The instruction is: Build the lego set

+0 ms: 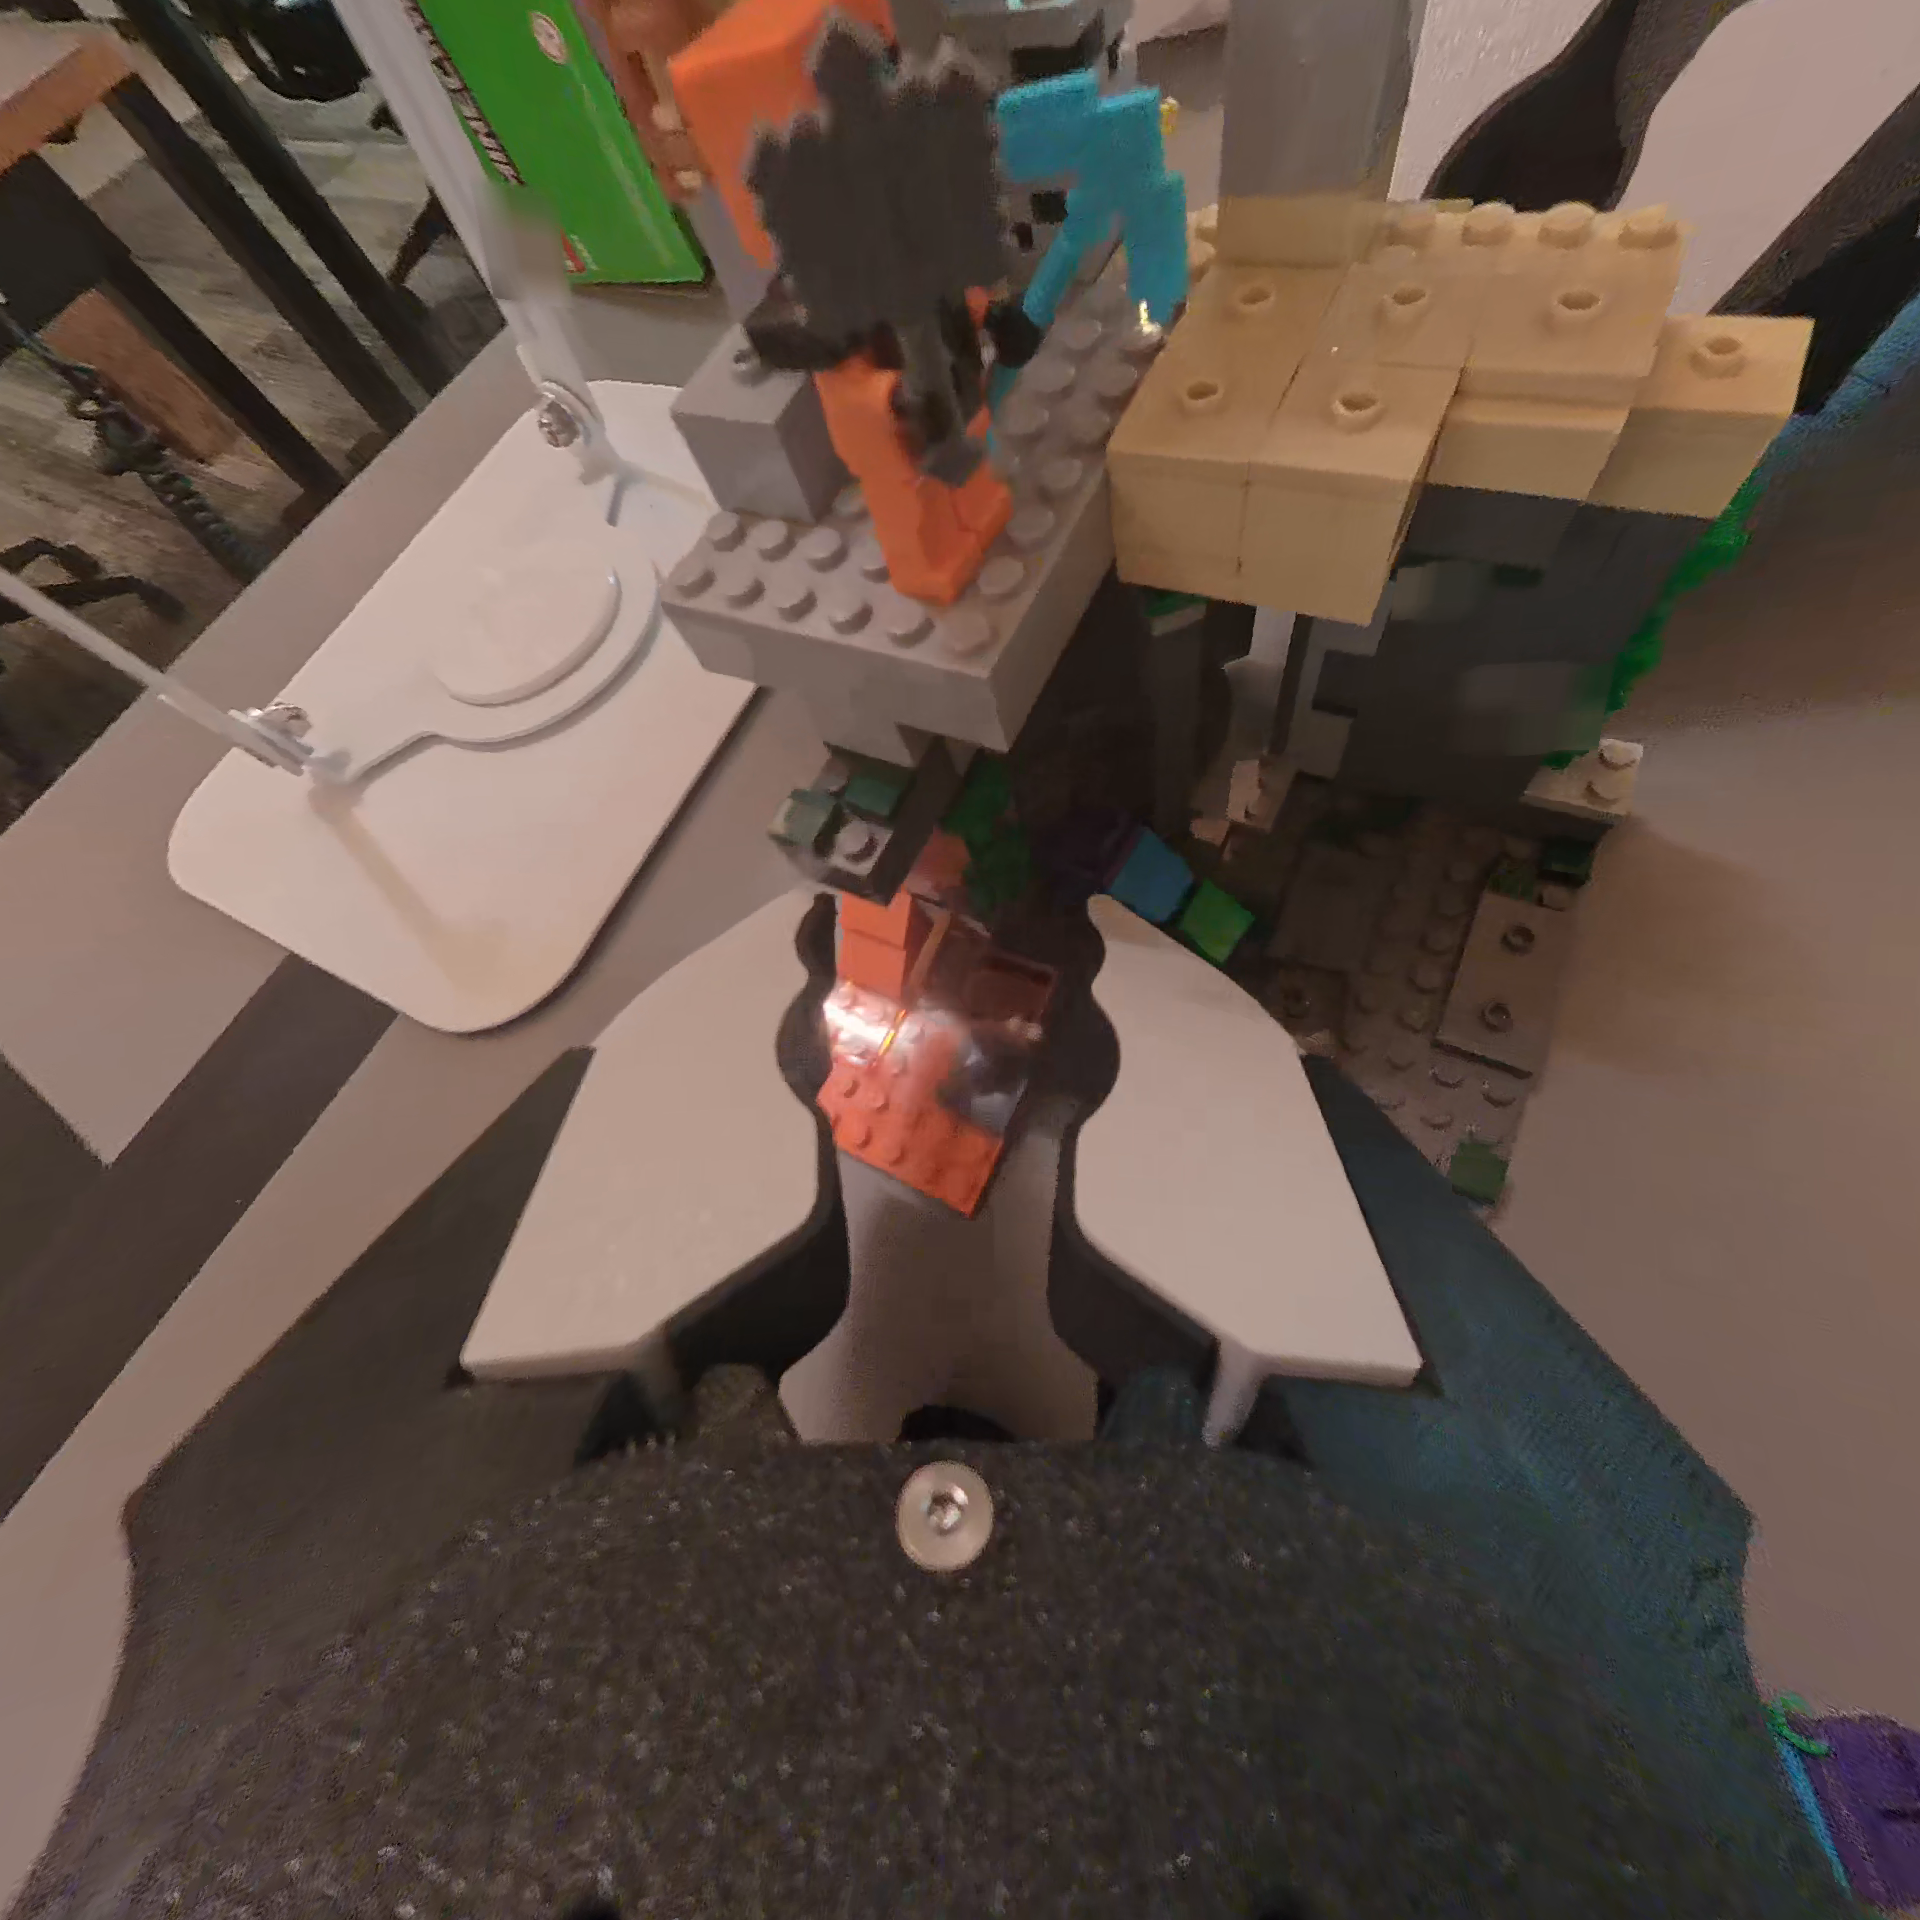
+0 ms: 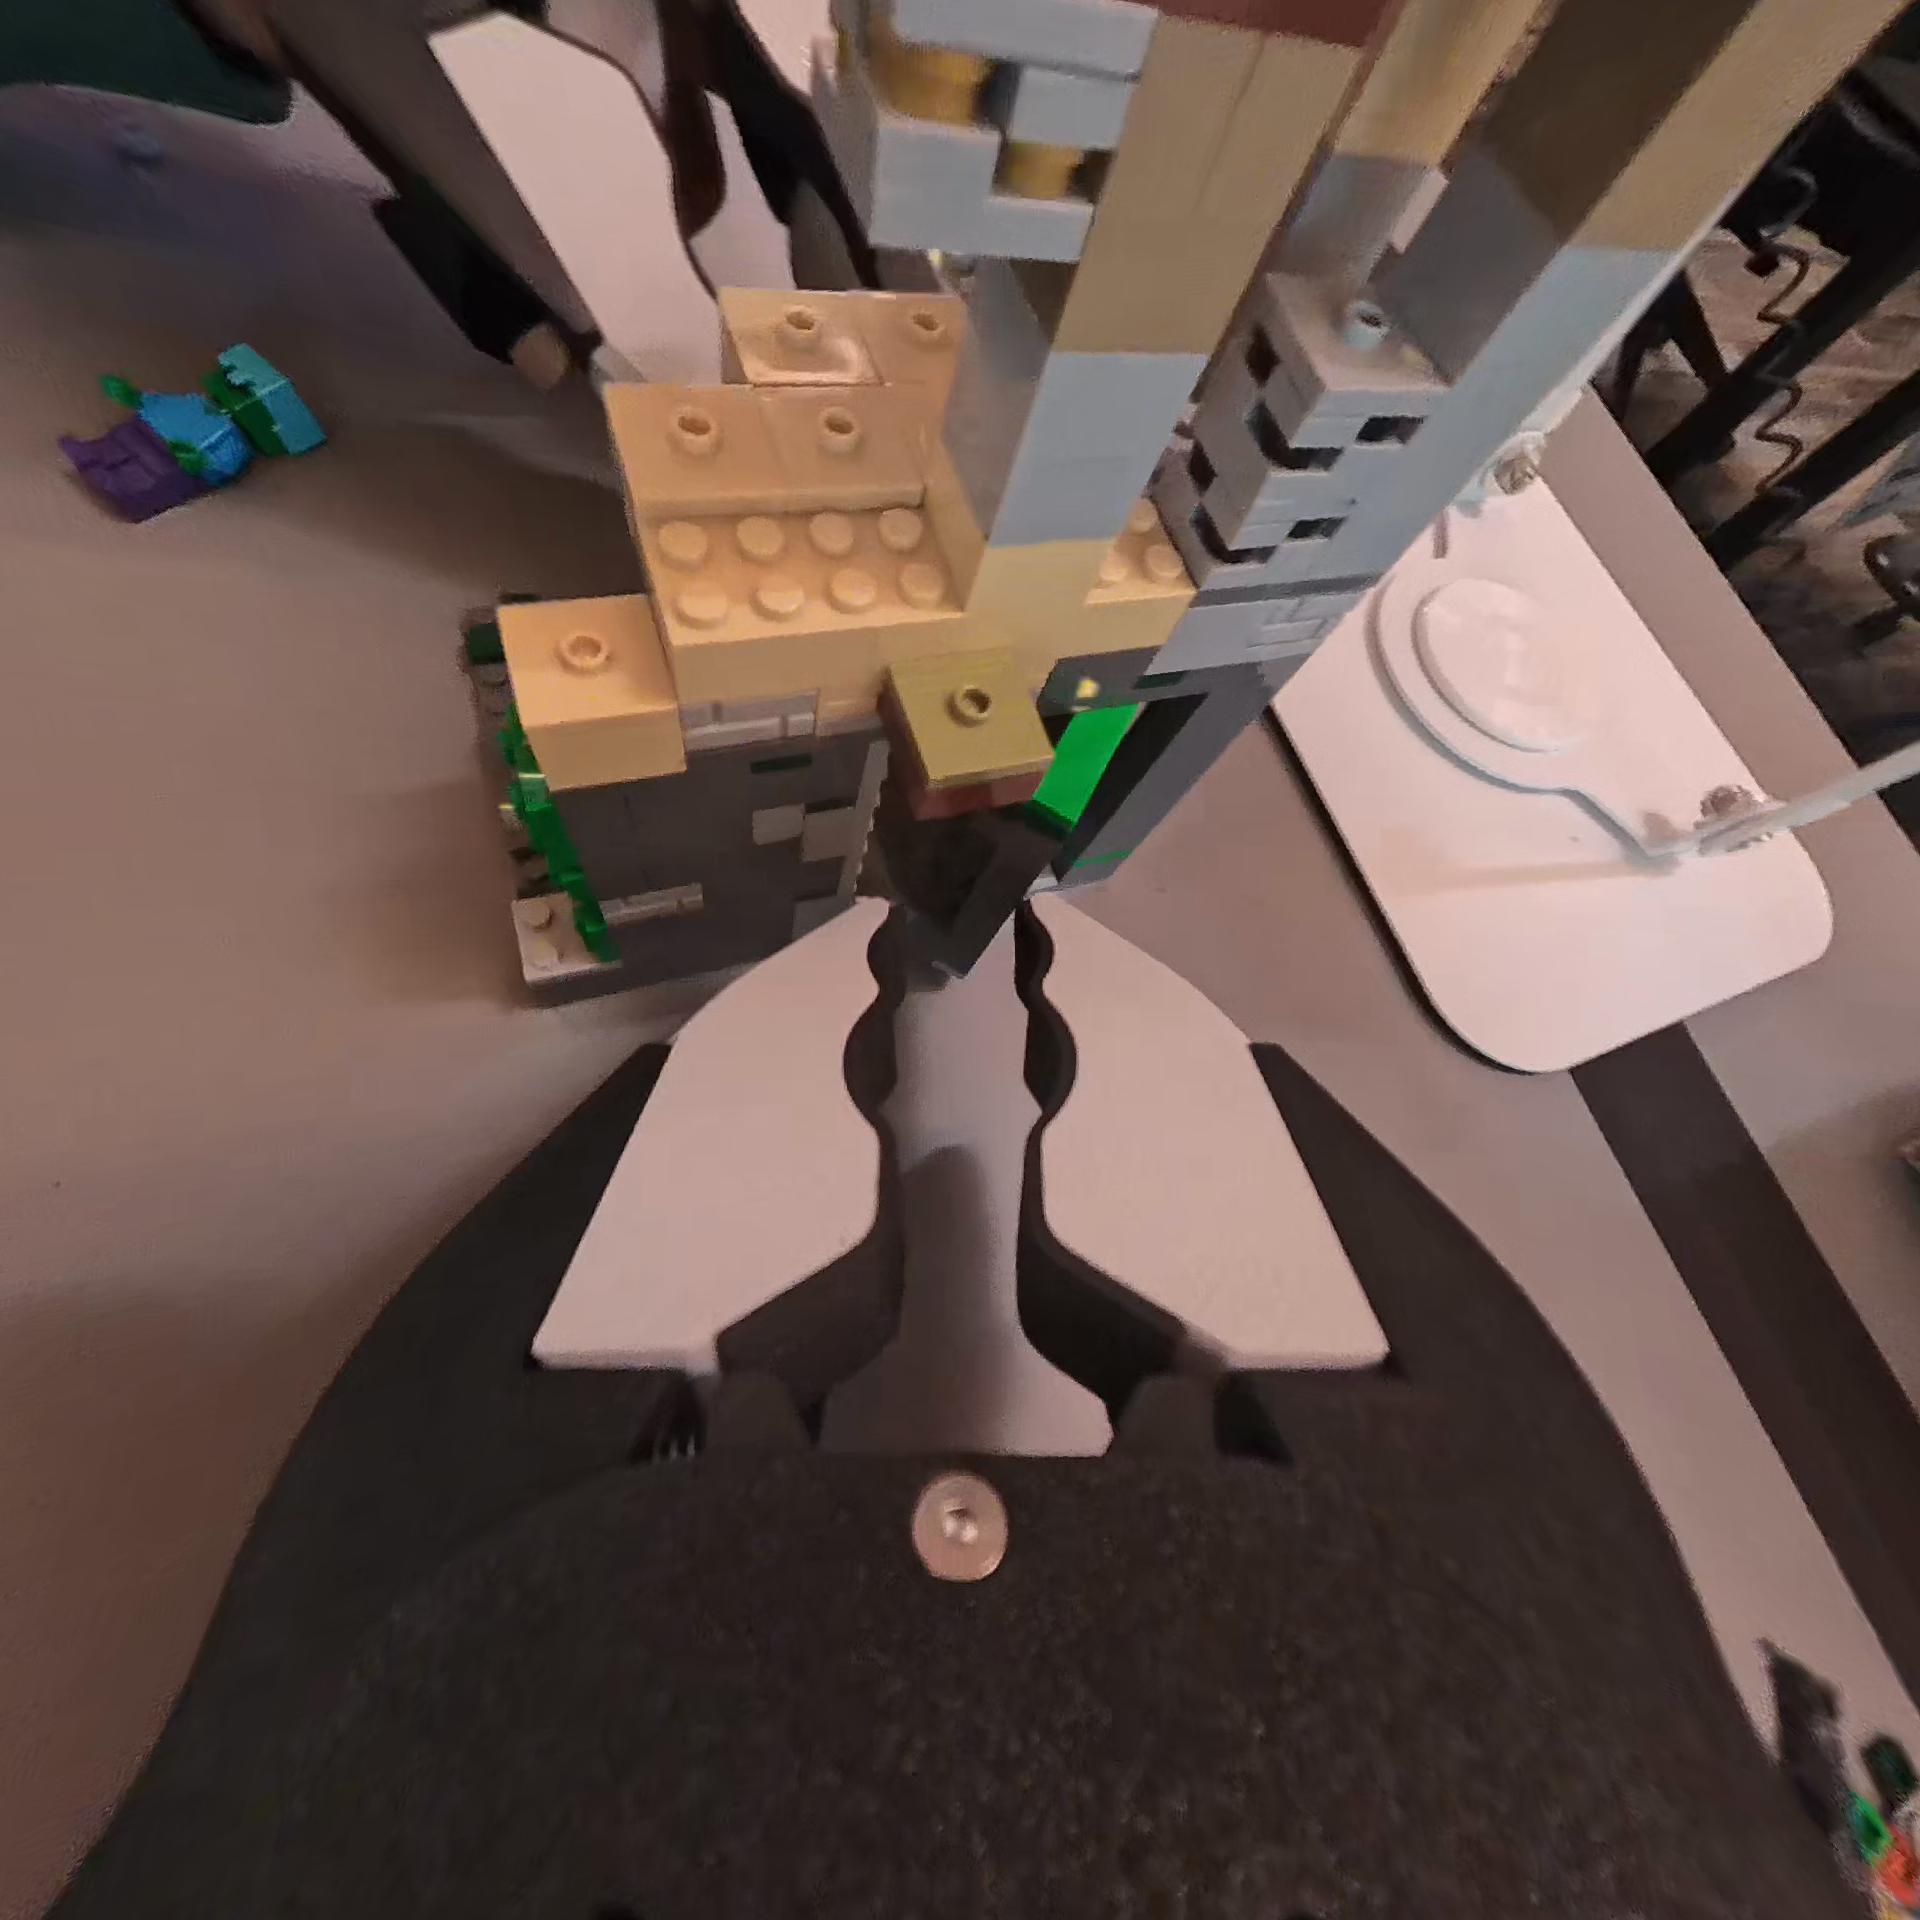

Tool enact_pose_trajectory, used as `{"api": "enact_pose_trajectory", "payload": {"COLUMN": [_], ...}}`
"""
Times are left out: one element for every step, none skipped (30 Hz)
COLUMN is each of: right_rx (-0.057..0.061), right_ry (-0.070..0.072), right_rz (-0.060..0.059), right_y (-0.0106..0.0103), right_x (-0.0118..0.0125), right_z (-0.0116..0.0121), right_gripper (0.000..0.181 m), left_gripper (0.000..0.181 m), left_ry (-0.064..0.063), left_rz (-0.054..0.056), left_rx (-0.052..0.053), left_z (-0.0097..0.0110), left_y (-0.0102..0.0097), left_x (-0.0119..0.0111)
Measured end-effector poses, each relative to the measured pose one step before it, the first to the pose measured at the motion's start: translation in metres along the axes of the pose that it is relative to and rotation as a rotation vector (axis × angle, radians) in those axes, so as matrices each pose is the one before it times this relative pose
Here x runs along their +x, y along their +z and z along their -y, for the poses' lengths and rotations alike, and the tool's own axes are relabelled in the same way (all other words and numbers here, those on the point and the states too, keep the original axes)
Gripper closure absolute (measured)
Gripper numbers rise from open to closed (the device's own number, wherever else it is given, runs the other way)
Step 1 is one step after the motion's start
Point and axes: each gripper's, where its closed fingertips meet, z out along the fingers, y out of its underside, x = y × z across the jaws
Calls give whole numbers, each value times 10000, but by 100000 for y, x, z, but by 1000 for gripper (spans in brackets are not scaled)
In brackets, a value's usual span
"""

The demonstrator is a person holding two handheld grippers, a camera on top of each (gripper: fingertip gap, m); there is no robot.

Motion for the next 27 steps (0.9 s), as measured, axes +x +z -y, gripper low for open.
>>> {"api": "enact_pose_trajectory", "payload": {"right_rx": [34, 36, 40, 65, 89, 94, 81, 52, 20, 9, -1, 8, 13, -26, -68, -72, -57, -64, -52, -44, -36, -24, -9, -23, -30, -45, -38], "right_ry": [-92, -55, 0, 87, 152, 165, 94, 22, 6, 20, 45, 55, 39, -16, -93, -117, -90, -108, -112, -81, -61, -54, -26, -12, -11, -36, -29], "right_rz": [164, 211, 262, 323, 266, 181, 134, 115, 133, 201, 239, 189, 119, 59, 63, 87, 64, -21, -18, -32, -138, -257, -243, -158, -97, -113, -64], "right_y": [-52, -109, -124, -104, -79, -17, 8, -33, -66, -83, -64, 10, 125, 218, 221, 215, 215, 200, 118, 53, 2, -12, 7, 18, -9, -35, -74], "right_x": [-203, -201, -236, -302, -230, -148, -152, -164, -203, -290, -358, -342, -298, -287, -333, -374, -330, -185, -161, -97, 93, 290, 278, 165, 84, 132, 123], "right_z": [31, -7, -18, 15, 38, 45, 24, 9, 0, 16, 33, 56, 101, 62, 22, 32, 72, 45, 50, 45, 37, 36, 21, -8, -21, -53, -87], "right_gripper": [161, 161, 161, 158, 158, 157, 154, 153, 152, 153, 153, 154, 153, 153, 152, 152, 152, 153, 153, 154, 157, 162, 170, 172, 173, 173, 172], "left_gripper": [137, 137, 137, 138, 138, 138, 139, 139, 140, 141, 142, 144, 145, 145, 145, 145, 146, 147, 148, 148, 148, 148, 147, 147, 147, 146, 146], "left_ry": [28, 49, 67, 56, 34, 39, -2, -49, -47, -52, -48, -38, -8, 2, 3, -17, -14, -15, -19, -28, -34, -17, 14, 39, 55, 62, 38], "left_rz": [-216, -181, -163, -250, -250, 15, -23, -50, -34, -64, -71, -50, -6, -3, -13, -29, 3, 20, 26, 15, 8, 0, 2, 23, 44, 41, -3], "left_rx": [-23, -46, -50, -70, -54, 44, 29, 9, 31, 50, 52, 27, -16, -5, 3, 14, 22, 35, 18, 11, -2, -14, -25, -43, -67, -70, -32], "left_z": [-63, -89, -121, -158, -127, 52, 42, 15, 15, 38, 46, 39, -21, -14, -3, -19, -23, -11, -21, -22, -16, -31, -33, -33, -50, -68, -28], "left_y": [234, 207, 175, 154, 126, 55, 14, -5, -30, -44, -46, -28, -20, -27, -39, -34, -51, -49, -43, -67, -59, -72, -70, -108, -111, -137, -153], "left_x": [246, 222, 203, 338, 350, -33, 16, 34, 16, 76, 118, 89, 44, 57, 73, 86, 48, 22, 19, 17, 24, 44, 51, 33, 18, 23, 80]}}
